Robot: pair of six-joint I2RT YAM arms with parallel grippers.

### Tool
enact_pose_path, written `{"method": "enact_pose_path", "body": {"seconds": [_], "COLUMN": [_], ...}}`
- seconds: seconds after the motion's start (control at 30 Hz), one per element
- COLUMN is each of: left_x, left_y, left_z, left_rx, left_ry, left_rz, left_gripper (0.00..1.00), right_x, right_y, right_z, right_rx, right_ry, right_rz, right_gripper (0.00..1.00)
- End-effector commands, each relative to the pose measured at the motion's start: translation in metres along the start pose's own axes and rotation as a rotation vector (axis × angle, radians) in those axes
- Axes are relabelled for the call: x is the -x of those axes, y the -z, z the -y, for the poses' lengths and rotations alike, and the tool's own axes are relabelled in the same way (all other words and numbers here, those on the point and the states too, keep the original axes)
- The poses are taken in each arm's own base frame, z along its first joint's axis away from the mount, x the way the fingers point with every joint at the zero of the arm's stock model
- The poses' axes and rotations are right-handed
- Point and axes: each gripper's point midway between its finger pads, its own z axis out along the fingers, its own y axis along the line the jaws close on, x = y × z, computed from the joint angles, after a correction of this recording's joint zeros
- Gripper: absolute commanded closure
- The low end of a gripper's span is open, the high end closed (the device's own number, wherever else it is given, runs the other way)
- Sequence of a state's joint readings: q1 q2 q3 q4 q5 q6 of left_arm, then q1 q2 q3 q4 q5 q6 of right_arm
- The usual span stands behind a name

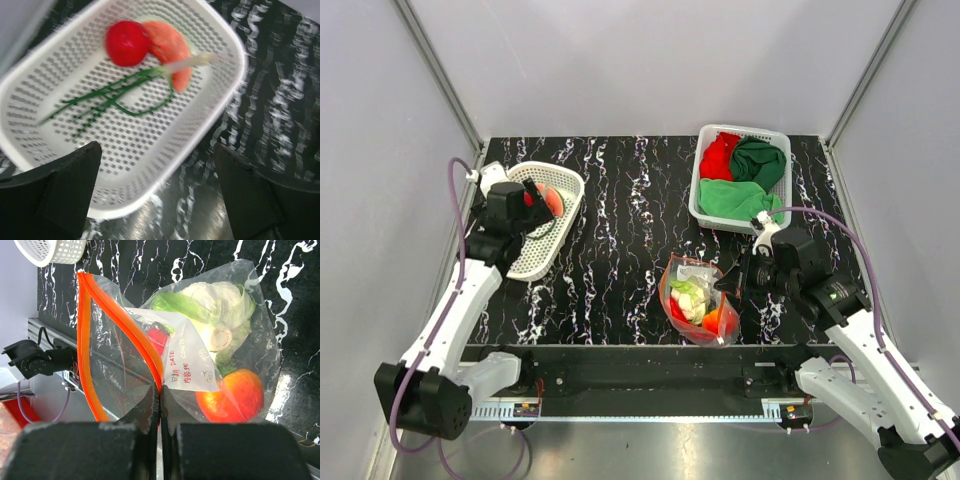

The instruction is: Open the zip-top bag and remove the fake food

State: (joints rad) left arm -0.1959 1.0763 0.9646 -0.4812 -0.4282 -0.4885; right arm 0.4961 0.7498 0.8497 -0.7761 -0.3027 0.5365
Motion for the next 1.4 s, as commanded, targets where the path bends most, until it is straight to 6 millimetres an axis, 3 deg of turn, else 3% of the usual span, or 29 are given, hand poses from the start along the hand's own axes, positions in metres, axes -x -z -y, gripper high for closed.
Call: {"method": "enact_pose_path", "body": {"seconds": [0.0, 0.17, 0.3, 0.43, 0.47, 0.63, 0.83, 0.9, 1.23, 1.37], "left_x": [-0.001, -0.014, -0.026, -0.060, -0.072, -0.111, -0.153, -0.158, -0.227, -0.251], "left_y": [0.036, 0.089, 0.133, 0.188, 0.191, 0.226, 0.256, 0.262, 0.237, 0.242], "left_z": [0.054, 0.140, 0.183, 0.230, 0.238, 0.264, 0.278, 0.278, 0.283, 0.296], "left_rx": [-0.314, -0.799, -0.959, -1.154, -1.168, -1.283, -1.364, -1.366, -1.242, -1.287], "left_ry": [0.118, 0.178, 0.092, -0.052, -0.080, -0.181, -0.343, -0.374, -0.593, -0.644], "left_rz": [-0.111, -0.254, -0.284, -0.370, -0.404, -0.503, -0.548, -0.544, -0.607, -0.662], "left_gripper": [0.07, 0.22, 0.27, 0.37, 0.39, 0.57, 0.62, 0.63, 0.60, 0.55], "right_x": [0.006, 0.009, 0.009, 0.011, 0.011, 0.012, 0.016, 0.017, 0.016, 0.019], "right_y": [0.001, 0.004, 0.003, 0.003, 0.004, 0.006, 0.009, 0.008, 0.008, 0.010], "right_z": [-0.010, -0.013, -0.015, -0.016, -0.017, -0.017, -0.019, -0.019, -0.017, -0.012], "right_rx": [0.044, 0.055, 0.065, 0.069, 0.072, 0.072, 0.072, 0.069, 0.062, 0.029], "right_ry": [-0.001, 0.009, 0.022, 0.027, 0.027, 0.025, 0.025, 0.024, 0.001, -0.027], "right_rz": [0.028, 0.039, 0.030, 0.033, 0.037, 0.049, 0.067, 0.067, 0.077, 0.102], "right_gripper": [1.00, 1.00, 1.00, 1.00, 1.00, 1.00, 1.00, 1.00, 1.00, 1.00]}}
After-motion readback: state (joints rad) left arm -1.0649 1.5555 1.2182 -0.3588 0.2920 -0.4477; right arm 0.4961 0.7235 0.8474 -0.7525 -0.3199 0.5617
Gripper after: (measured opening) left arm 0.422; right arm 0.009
